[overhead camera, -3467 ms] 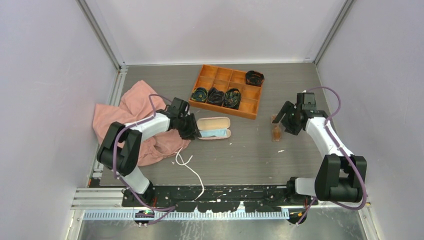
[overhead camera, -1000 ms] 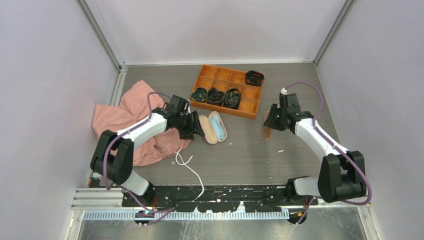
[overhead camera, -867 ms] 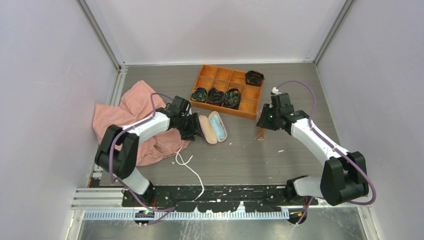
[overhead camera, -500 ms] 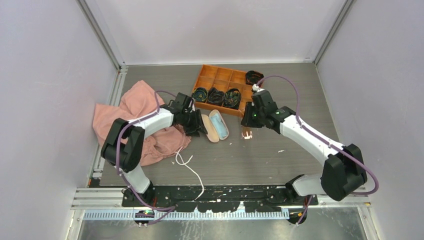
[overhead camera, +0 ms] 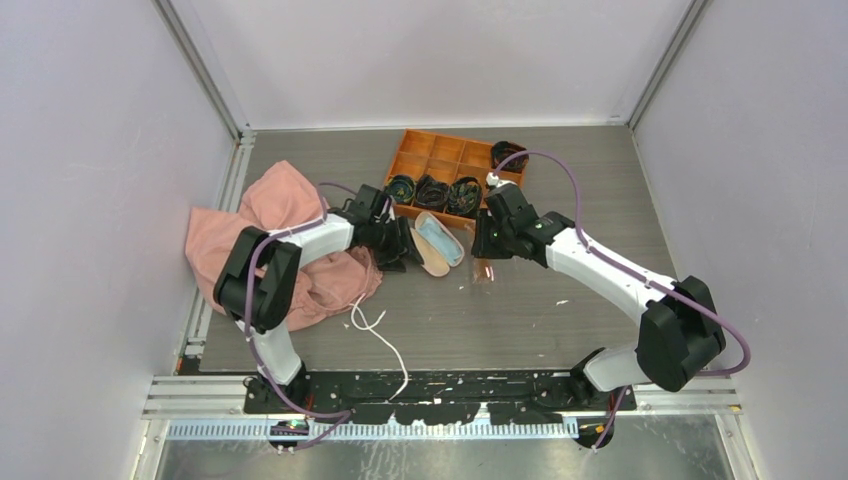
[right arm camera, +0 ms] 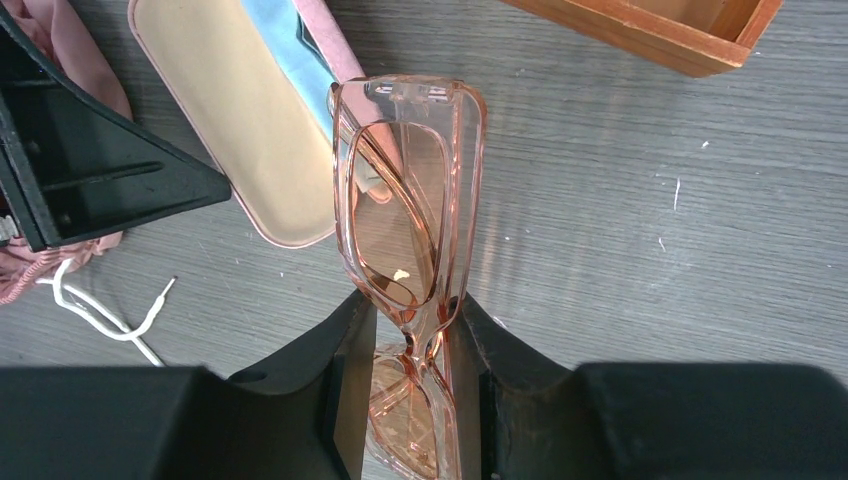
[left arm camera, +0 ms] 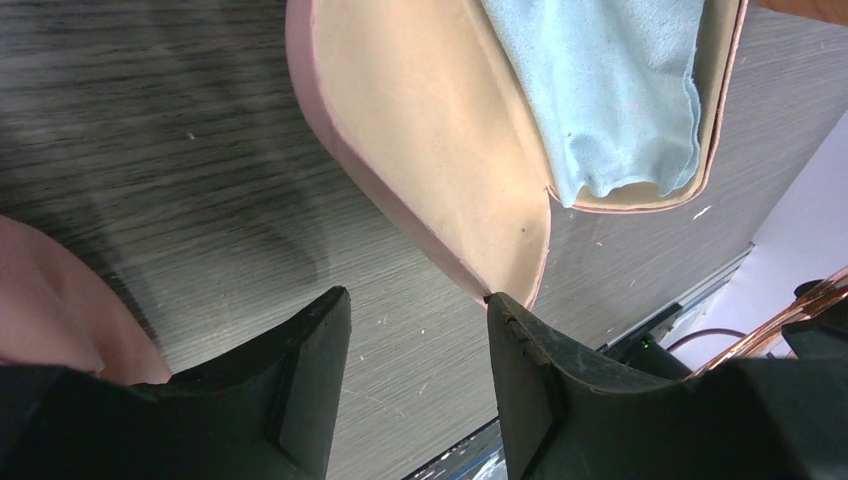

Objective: Organize the sunglasses
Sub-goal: Adjust the sunglasses case at the center of the board.

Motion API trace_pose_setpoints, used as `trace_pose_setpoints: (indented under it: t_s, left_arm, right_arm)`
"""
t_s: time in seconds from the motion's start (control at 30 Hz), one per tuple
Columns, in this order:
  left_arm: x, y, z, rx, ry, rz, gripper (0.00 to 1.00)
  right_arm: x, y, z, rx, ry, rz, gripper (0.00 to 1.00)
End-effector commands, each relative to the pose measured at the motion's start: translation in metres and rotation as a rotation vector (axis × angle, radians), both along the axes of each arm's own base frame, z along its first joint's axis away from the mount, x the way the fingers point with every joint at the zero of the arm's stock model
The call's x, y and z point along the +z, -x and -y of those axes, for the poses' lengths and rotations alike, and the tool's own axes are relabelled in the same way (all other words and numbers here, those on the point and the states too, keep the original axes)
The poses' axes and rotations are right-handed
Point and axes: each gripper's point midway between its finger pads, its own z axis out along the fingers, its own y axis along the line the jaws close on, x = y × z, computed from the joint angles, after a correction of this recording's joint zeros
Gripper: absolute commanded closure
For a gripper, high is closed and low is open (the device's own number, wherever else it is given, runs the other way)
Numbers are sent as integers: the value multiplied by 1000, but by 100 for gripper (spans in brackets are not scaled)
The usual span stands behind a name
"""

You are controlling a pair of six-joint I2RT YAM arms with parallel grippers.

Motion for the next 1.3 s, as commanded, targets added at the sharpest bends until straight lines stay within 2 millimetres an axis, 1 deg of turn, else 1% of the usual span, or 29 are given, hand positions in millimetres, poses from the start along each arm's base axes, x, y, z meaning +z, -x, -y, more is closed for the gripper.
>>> trace_pose_setpoints:
  t_s: [0.0,0.1,0.2,0.3,0.37,0.43,0.5,0.6,0.67,0.8,0.87,1.03,1.13,1.27]
  left_arm:
    - [14,-19,12,16,63,51,46]
    - [18,-17,13,17,78,52,43]
    - [28,-14,13,29,100,66,39]
    - [35,-13,8,97,105,72,36]
    - [38,-16,7,161,135,90,33]
    - [38,-18,7,219,165,89,31]
    - [39,-23,9,255,183,98,30]
    - [35,-29,11,314,191,83,30]
    - [34,-32,17,353,219,85,30]
    - [32,-36,26,437,236,84,32]
    - [29,-37,30,461,231,76,35]
    - [17,-35,28,496,204,37,40]
    - [15,-35,28,499,204,39,45]
    - [14,-34,30,470,190,30,54]
  right_arm:
    - [23,-8,-5,-2,-16,55,75]
    - [23,-7,-4,-1,-14,56,75]
    - [22,-6,-2,-2,-9,54,75]
    - [23,-4,-3,-2,-15,50,75]
    - [26,-3,-3,-3,-24,54,75]
    - [28,-2,-2,-7,-28,61,75]
    - [28,-2,-1,-9,-25,62,75]
    - [27,0,0,-8,-22,58,75]
    - [26,1,1,-7,-20,56,75]
    - [25,2,1,-5,-21,51,75]
    - [24,3,1,-5,-20,48,75]
    - [22,6,2,-1,-16,41,75]
    - [20,6,3,1,-13,38,75]
    - [17,7,1,6,-17,28,75]
